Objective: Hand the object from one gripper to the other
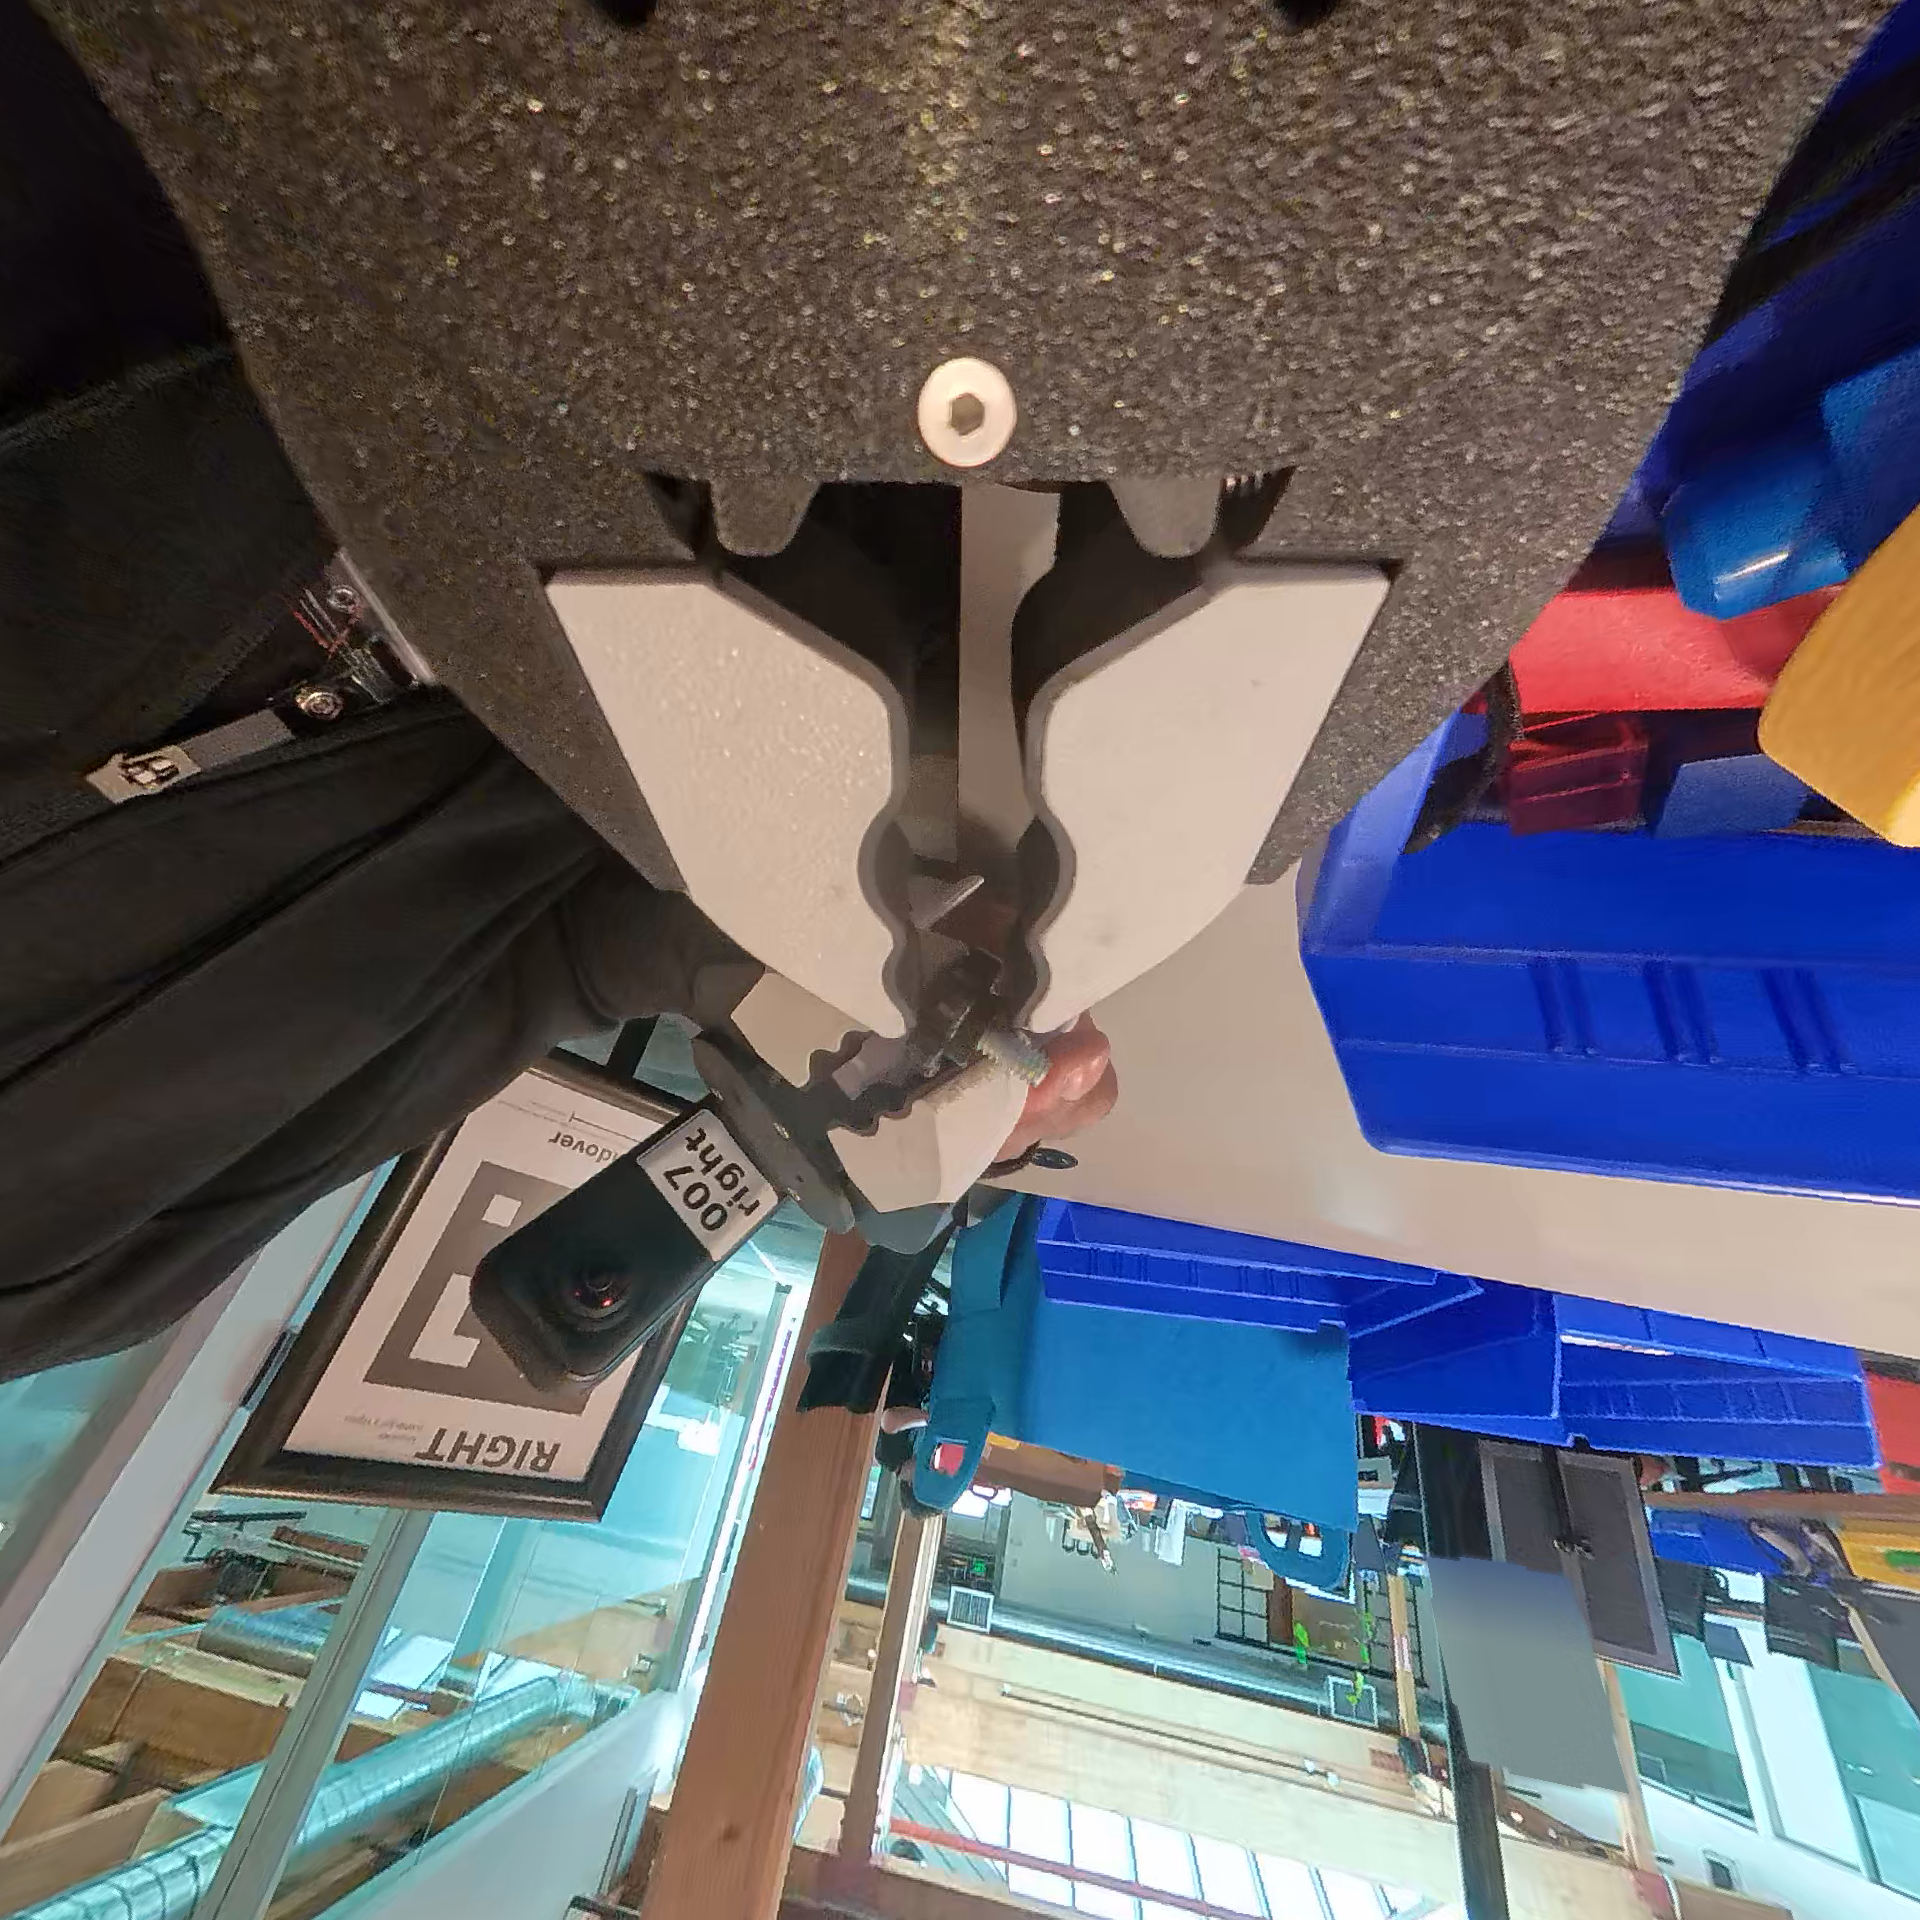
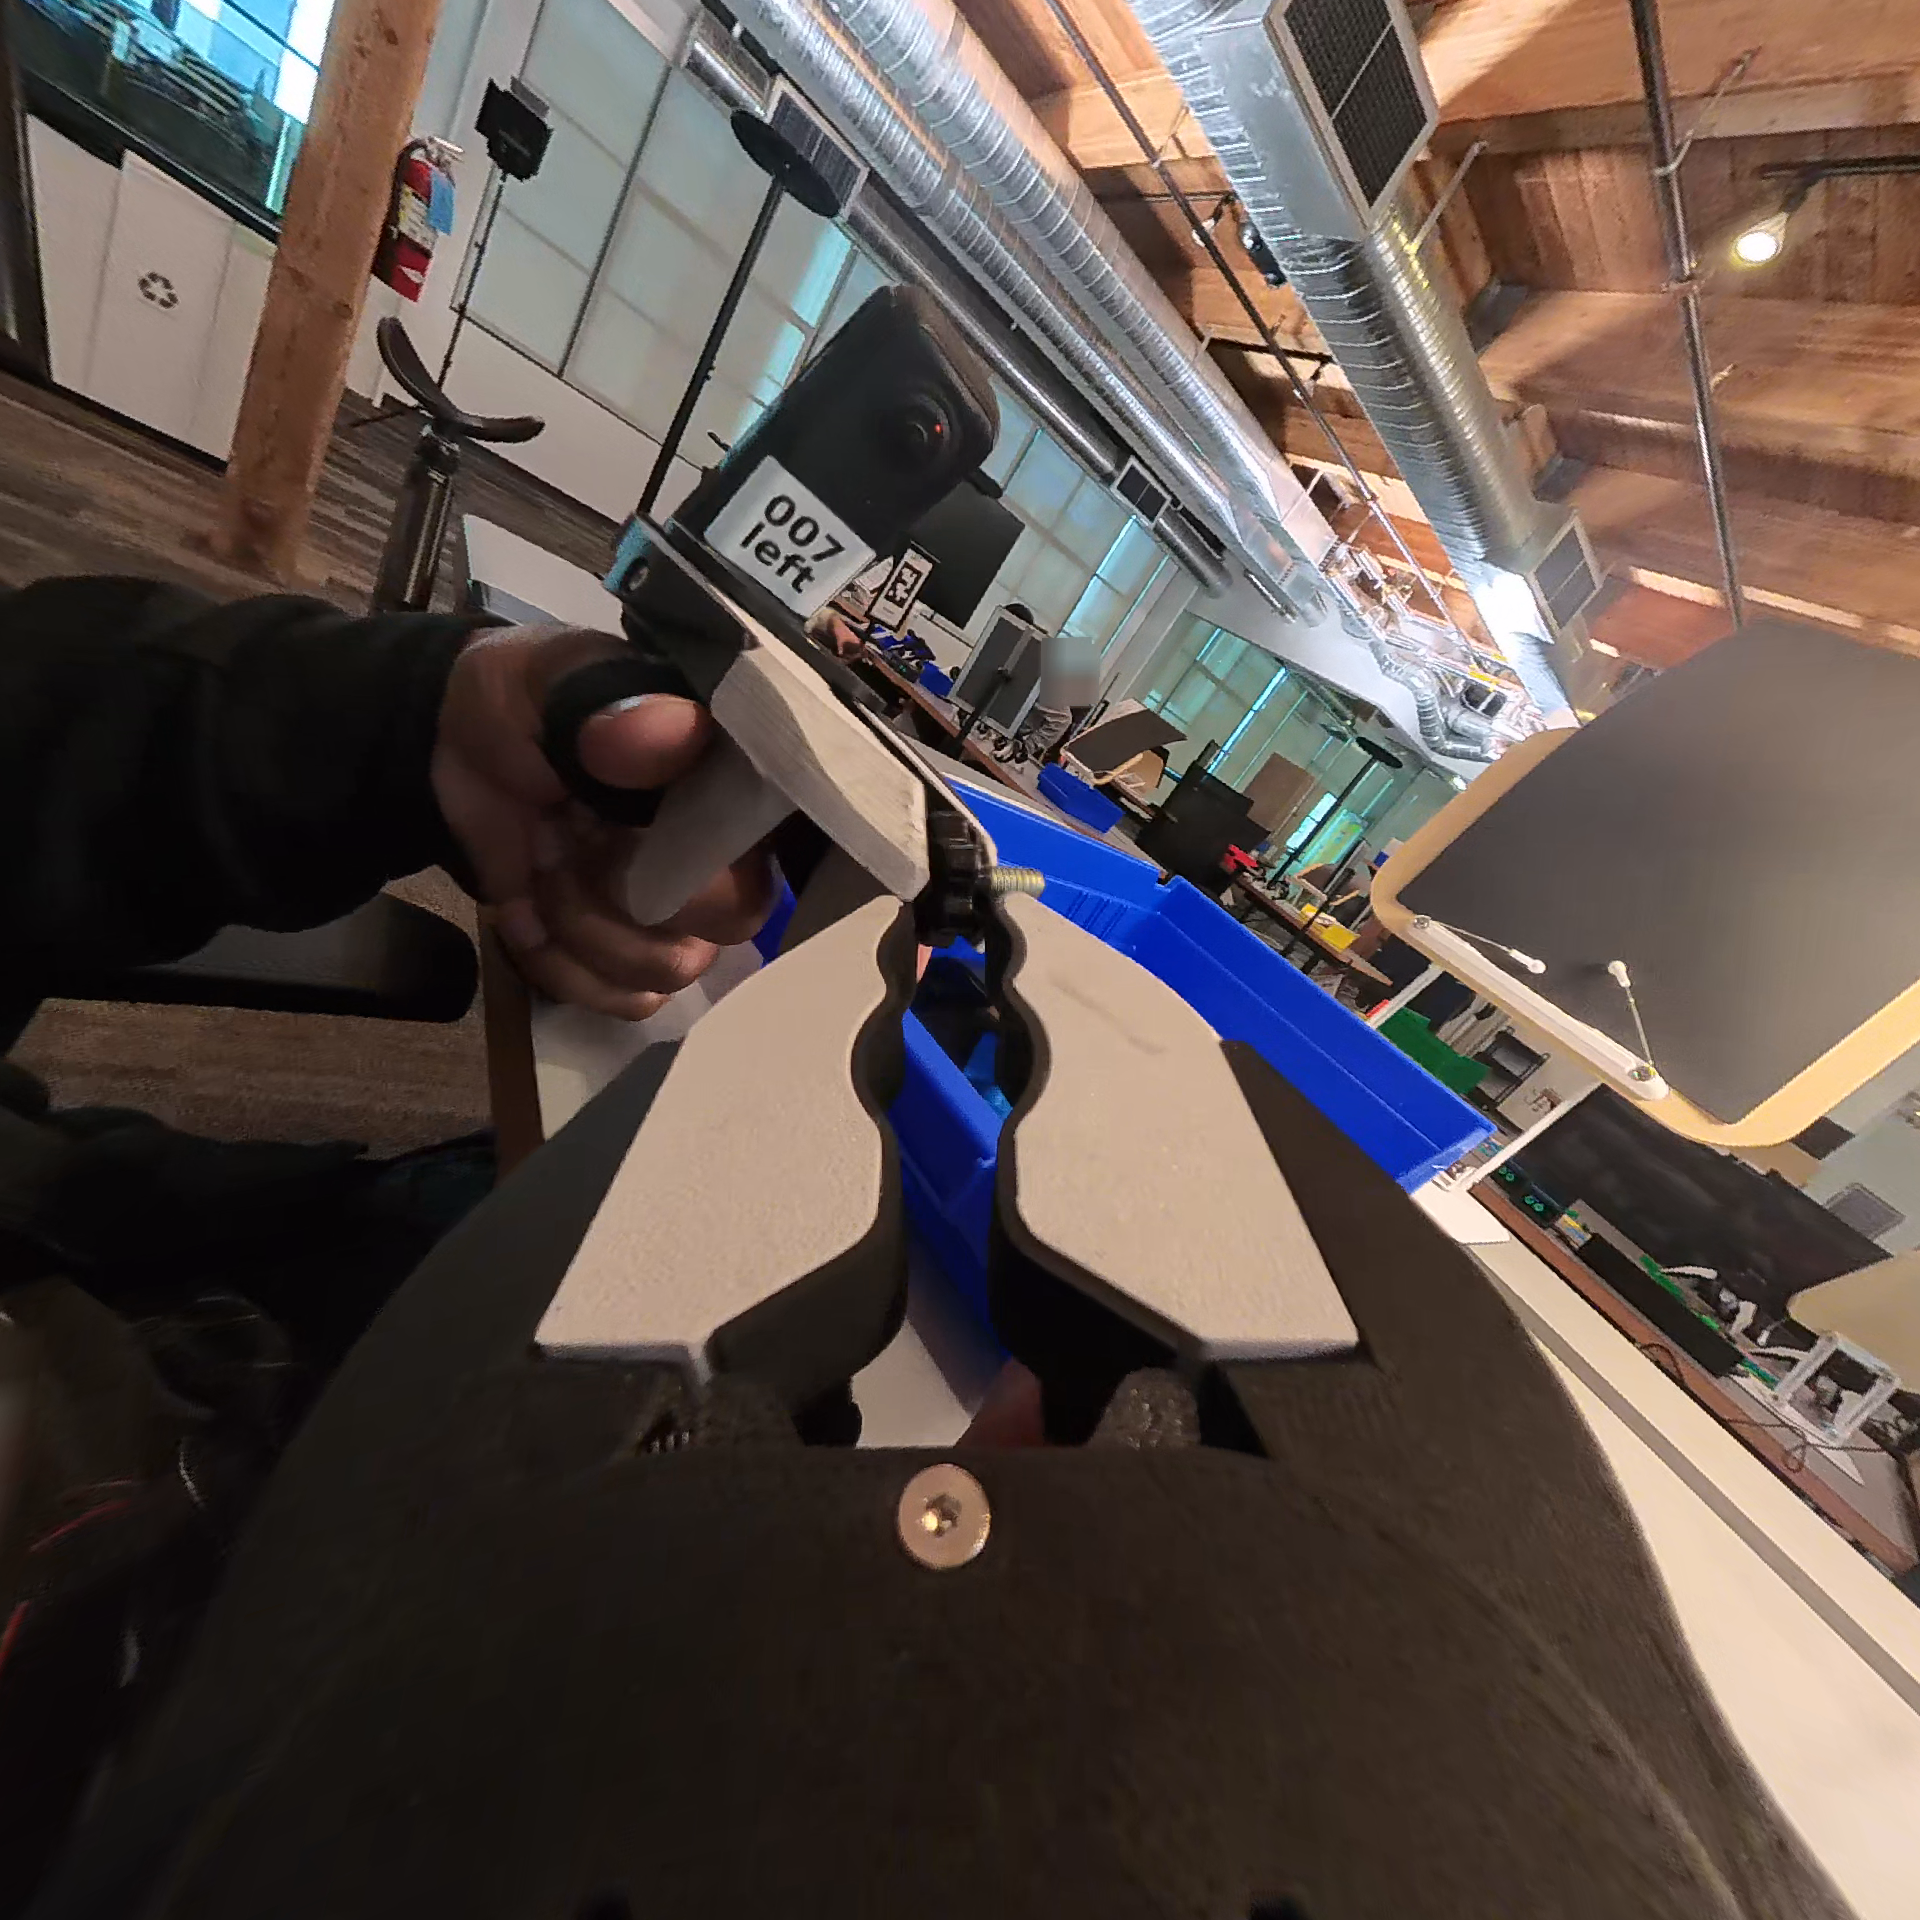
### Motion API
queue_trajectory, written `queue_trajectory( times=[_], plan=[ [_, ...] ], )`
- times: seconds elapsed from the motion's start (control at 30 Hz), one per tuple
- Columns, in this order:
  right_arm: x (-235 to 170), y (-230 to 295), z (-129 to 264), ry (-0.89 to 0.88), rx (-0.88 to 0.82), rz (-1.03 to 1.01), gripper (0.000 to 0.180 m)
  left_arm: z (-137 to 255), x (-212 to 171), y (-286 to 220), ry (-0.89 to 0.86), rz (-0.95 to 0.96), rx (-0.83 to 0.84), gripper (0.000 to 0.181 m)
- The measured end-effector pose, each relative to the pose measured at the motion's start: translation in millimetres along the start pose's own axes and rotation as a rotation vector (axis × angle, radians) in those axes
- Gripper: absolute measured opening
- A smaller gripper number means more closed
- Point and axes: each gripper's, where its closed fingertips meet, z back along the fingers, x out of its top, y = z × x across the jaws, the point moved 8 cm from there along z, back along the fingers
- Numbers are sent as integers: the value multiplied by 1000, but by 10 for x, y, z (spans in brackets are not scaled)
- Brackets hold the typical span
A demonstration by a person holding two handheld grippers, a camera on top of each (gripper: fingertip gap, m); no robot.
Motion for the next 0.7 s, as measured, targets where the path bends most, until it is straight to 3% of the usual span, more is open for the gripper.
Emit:
queue_trajectory(
  times=[0.17,0.3,0.7],
  plan=[
    [-2,-36,11,-14,-1,-31,11,-6,1,1,-34,-60,18,16],
    [5,-168,80,-71,27,-192,11,55,41,25,-112,-160,75,35],
    [-71,-468,223,-269,205,-638,10,63,81,41,-389,-151,94,25]
  ],
)
